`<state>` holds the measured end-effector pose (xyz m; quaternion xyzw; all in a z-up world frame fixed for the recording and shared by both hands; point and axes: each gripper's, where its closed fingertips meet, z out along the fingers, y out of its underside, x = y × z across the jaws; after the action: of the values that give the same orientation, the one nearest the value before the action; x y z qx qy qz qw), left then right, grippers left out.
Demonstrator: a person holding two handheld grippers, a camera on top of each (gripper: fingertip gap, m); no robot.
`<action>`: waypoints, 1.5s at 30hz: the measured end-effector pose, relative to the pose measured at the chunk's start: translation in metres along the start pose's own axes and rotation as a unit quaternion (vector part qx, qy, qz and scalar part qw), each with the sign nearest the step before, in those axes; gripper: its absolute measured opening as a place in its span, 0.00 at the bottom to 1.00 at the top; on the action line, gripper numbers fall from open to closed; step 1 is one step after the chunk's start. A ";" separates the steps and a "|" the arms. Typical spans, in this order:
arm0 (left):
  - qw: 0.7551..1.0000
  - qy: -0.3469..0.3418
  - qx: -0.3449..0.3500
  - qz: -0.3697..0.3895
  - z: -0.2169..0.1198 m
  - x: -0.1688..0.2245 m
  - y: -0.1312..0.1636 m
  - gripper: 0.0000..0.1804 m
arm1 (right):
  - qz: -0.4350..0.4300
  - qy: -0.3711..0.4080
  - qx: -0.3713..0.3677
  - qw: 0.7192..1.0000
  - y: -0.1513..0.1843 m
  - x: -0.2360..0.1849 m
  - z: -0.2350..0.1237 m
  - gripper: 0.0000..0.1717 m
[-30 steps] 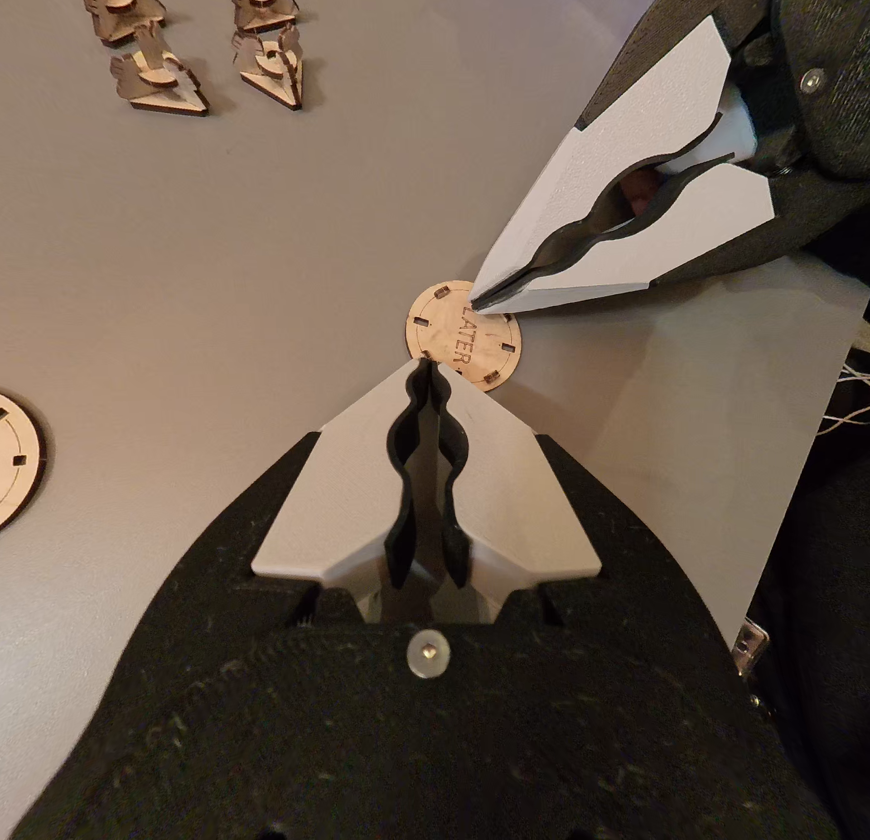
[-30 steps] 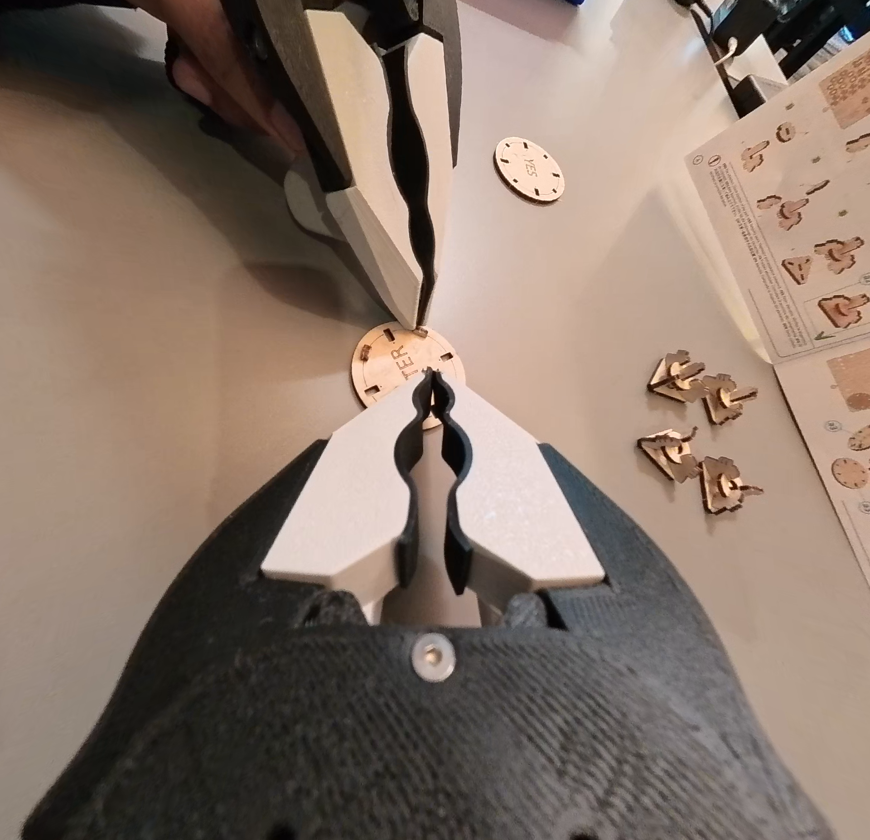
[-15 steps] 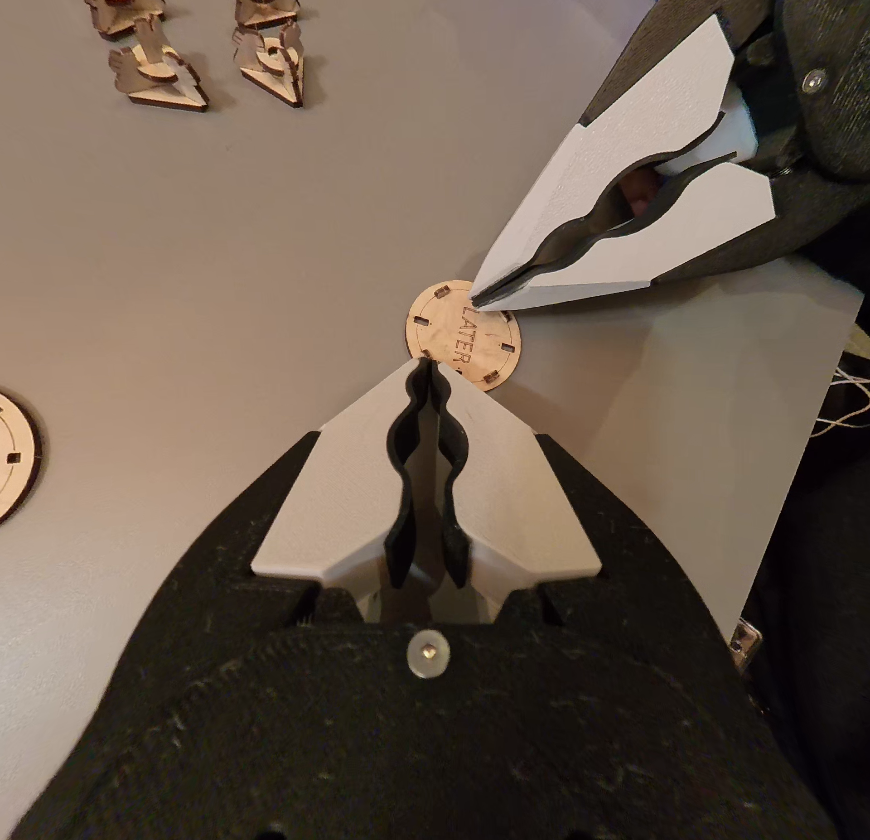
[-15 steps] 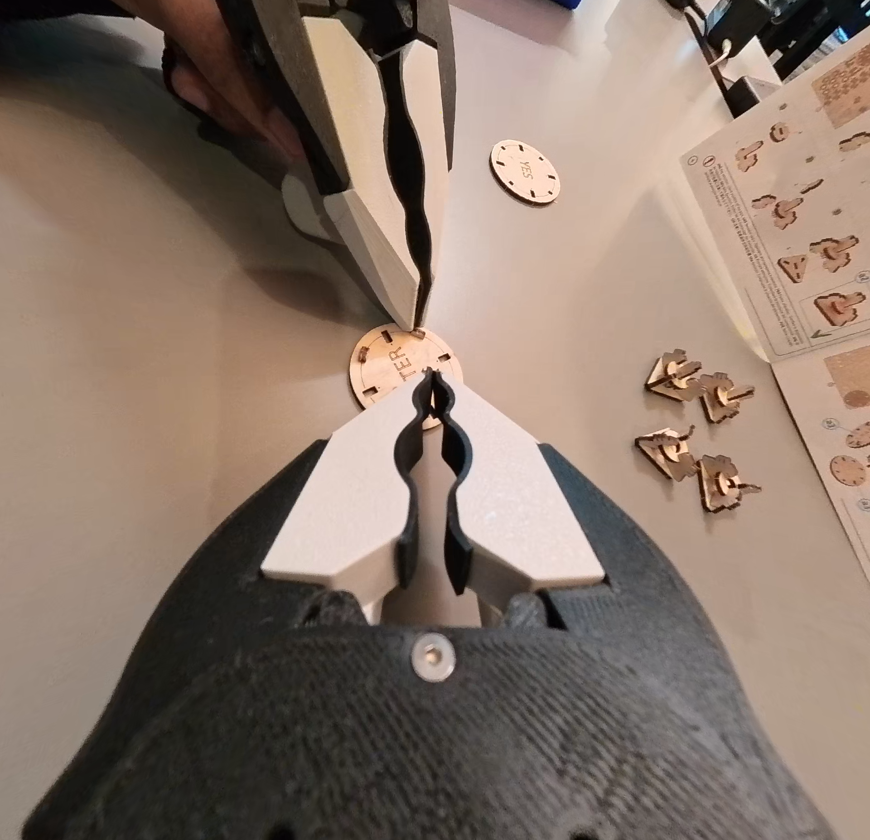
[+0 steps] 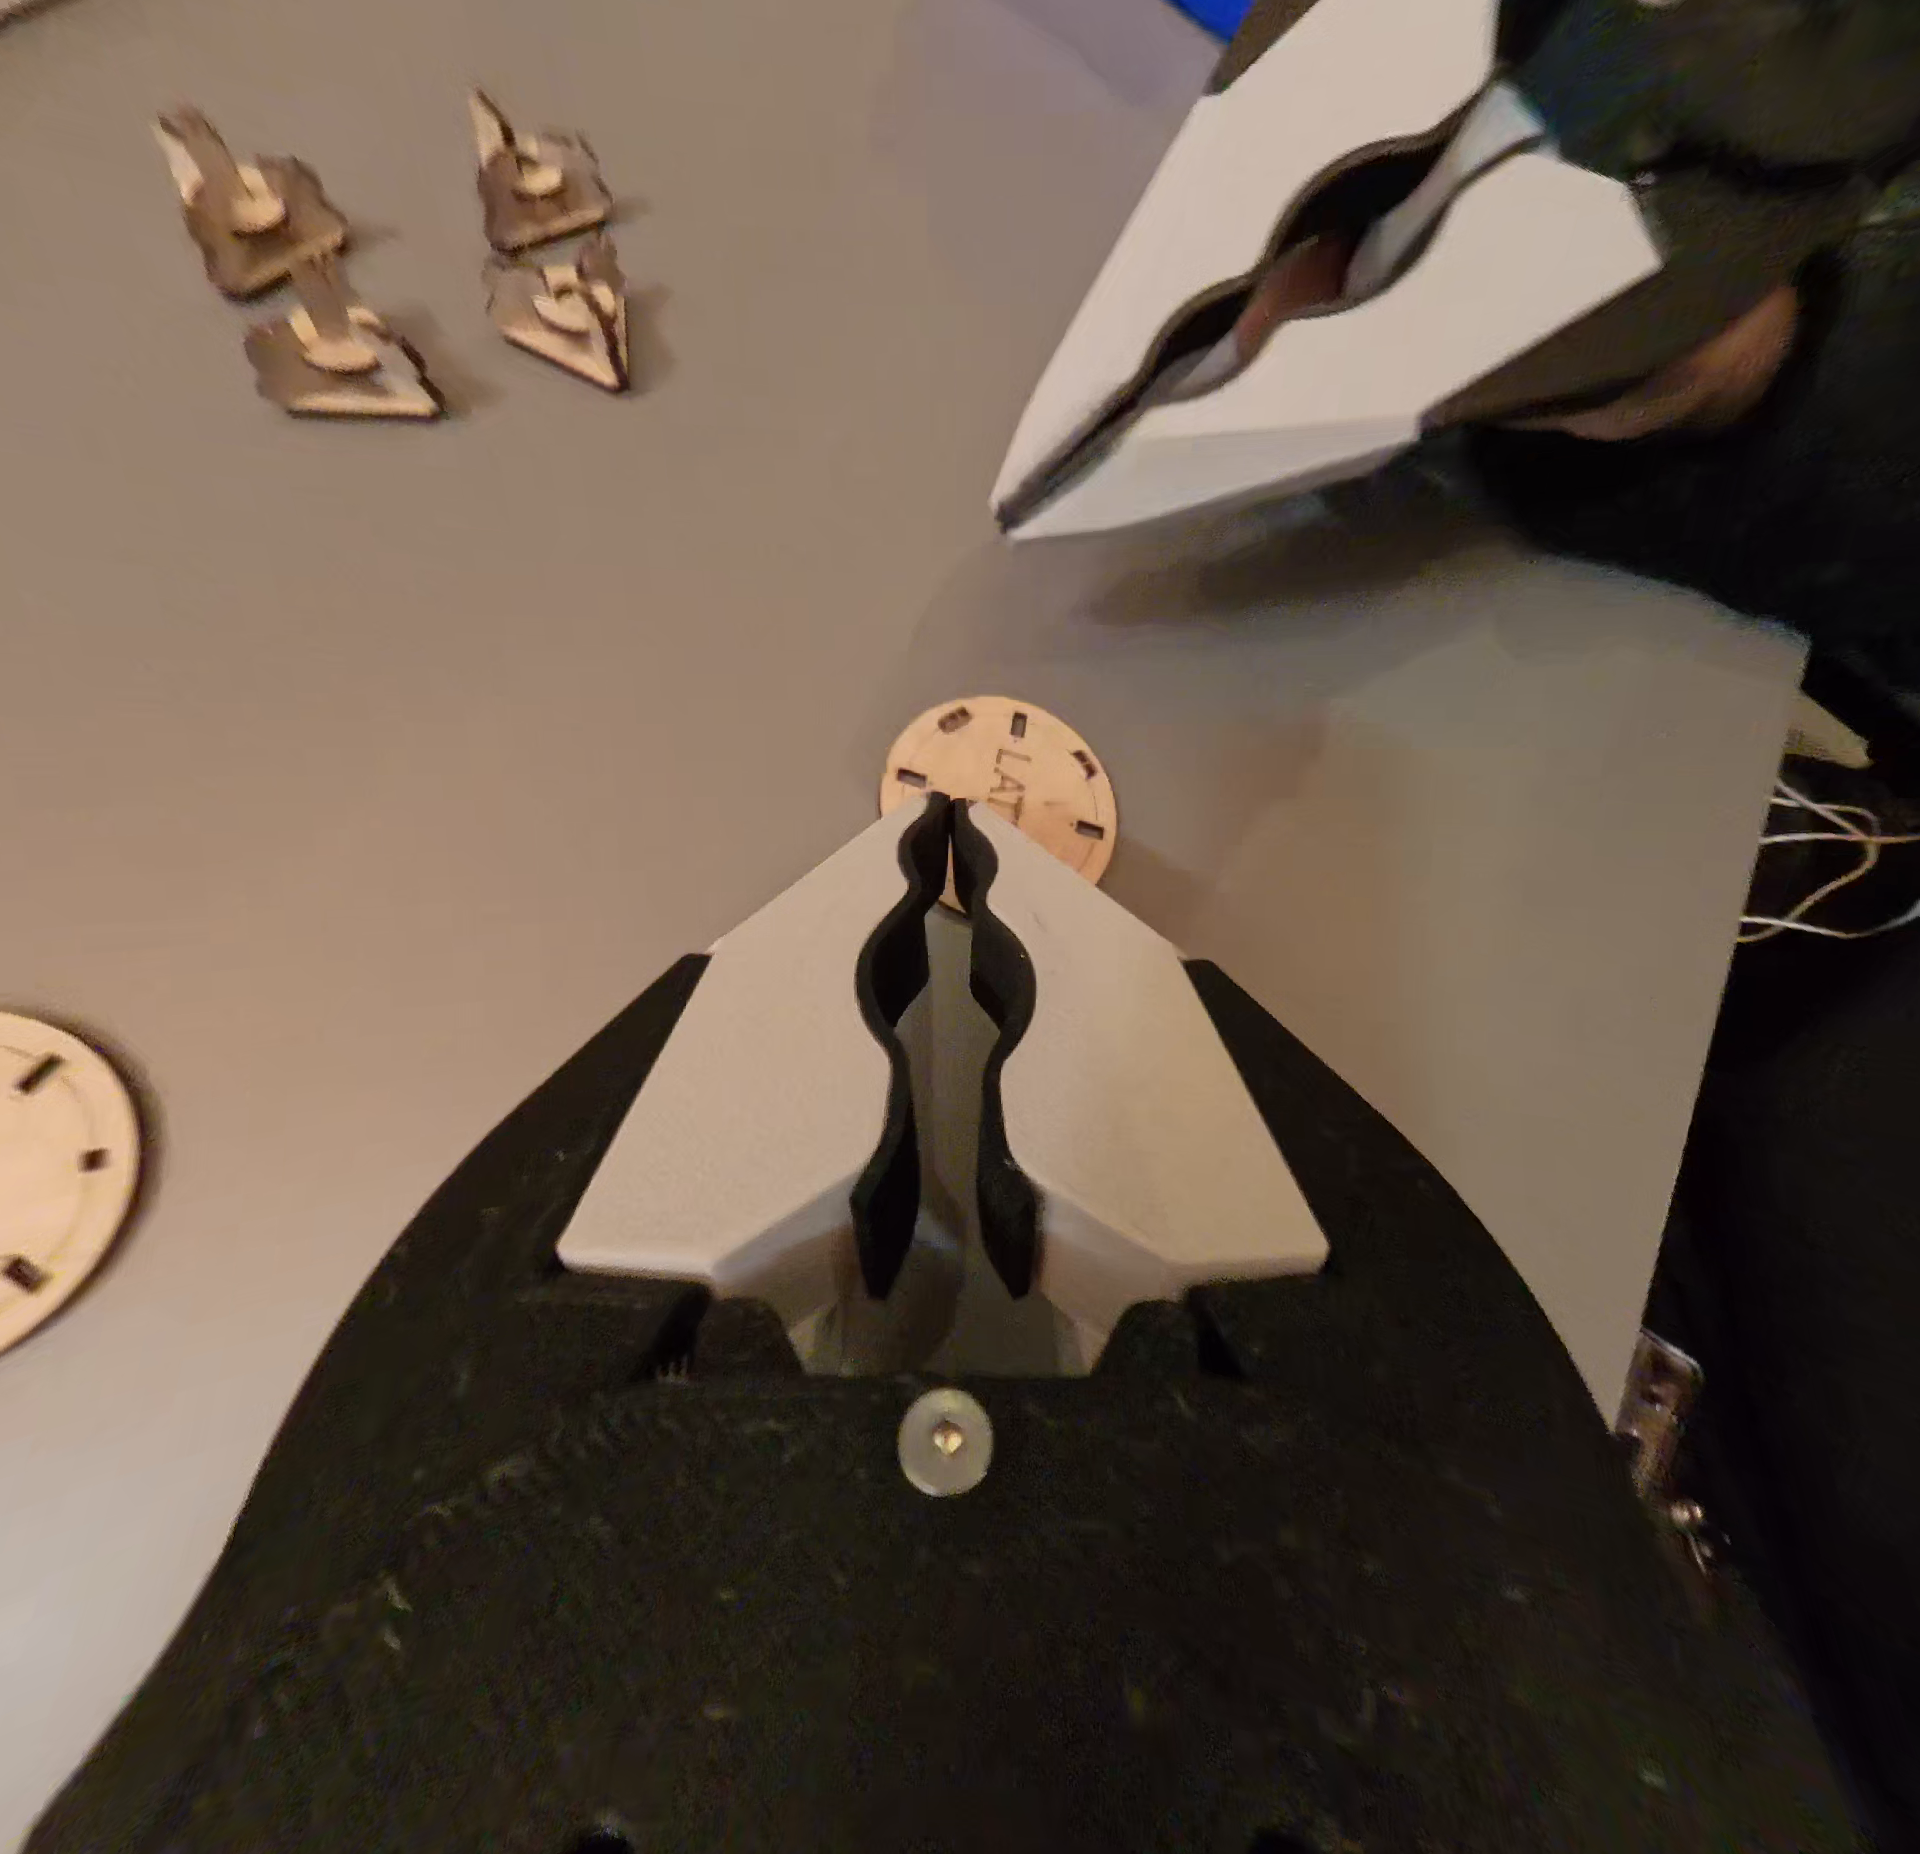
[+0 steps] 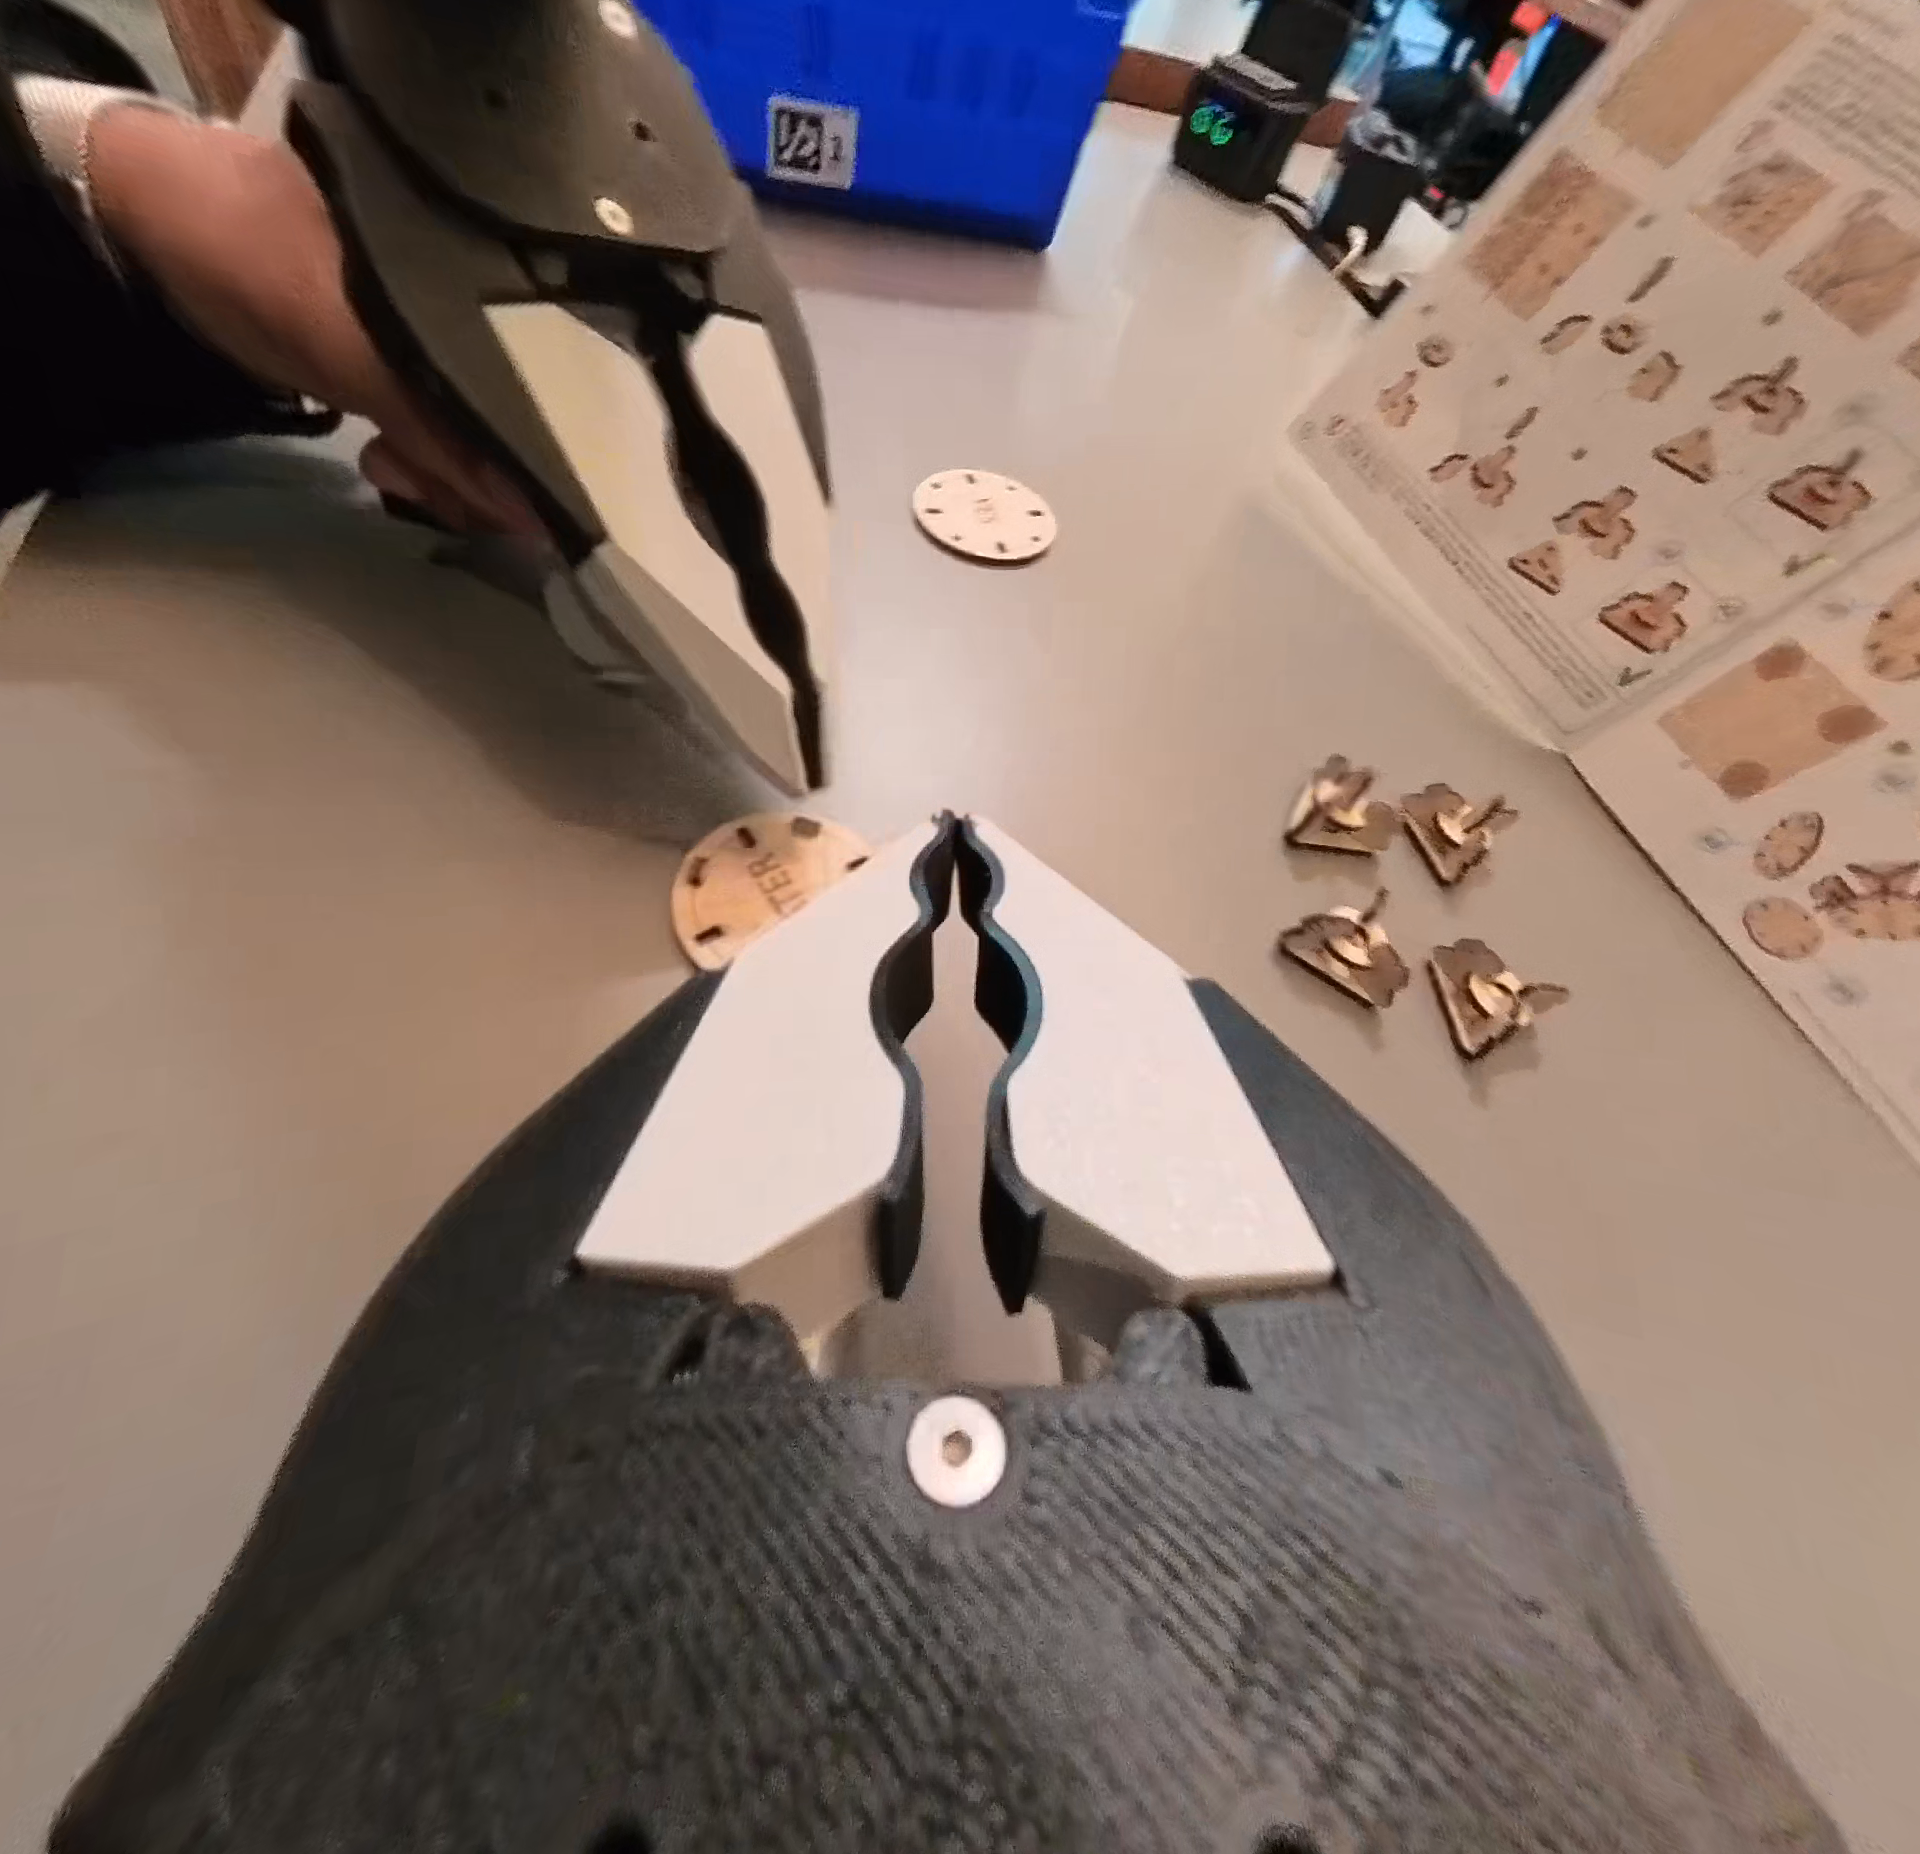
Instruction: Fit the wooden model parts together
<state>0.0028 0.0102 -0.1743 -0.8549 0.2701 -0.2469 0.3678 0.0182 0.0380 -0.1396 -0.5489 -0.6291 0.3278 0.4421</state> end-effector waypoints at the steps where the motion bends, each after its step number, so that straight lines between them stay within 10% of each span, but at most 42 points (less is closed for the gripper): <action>1: 1.000 0.002 0.007 0.004 -0.006 -0.003 -0.003 0.00 | 0.016 -0.001 0.007 1.000 0.001 0.005 -0.002 0.00; 9: 0.994 0.079 0.077 -0.013 -0.055 -0.022 -0.018 0.00 | 0.151 -0.093 0.132 0.975 -0.025 0.020 -0.030 0.00; 20: 0.996 0.066 0.052 0.000 -0.035 -0.027 -0.020 0.00 | 0.137 -0.023 -0.018 0.990 0.007 0.032 0.018 0.00; 32: 0.993 0.092 0.043 0.068 0.008 -0.034 -0.067 0.00 | 0.054 0.094 -0.011 0.994 0.003 0.035 0.009 0.00; 39: 0.965 0.107 0.227 0.077 -0.032 -0.014 -0.096 0.00 | 0.101 0.004 -0.009 0.995 0.003 0.023 0.012 0.00; 45: 0.970 0.115 0.202 0.076 -0.021 -0.010 -0.087 0.00 | 0.091 0.038 0.025 0.995 -0.005 0.029 0.004 0.10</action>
<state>0.0070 0.0571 -0.0971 -0.7056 0.3194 -0.3641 0.5172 0.0128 0.0663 -0.1310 -0.6045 -0.5506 0.3613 0.4481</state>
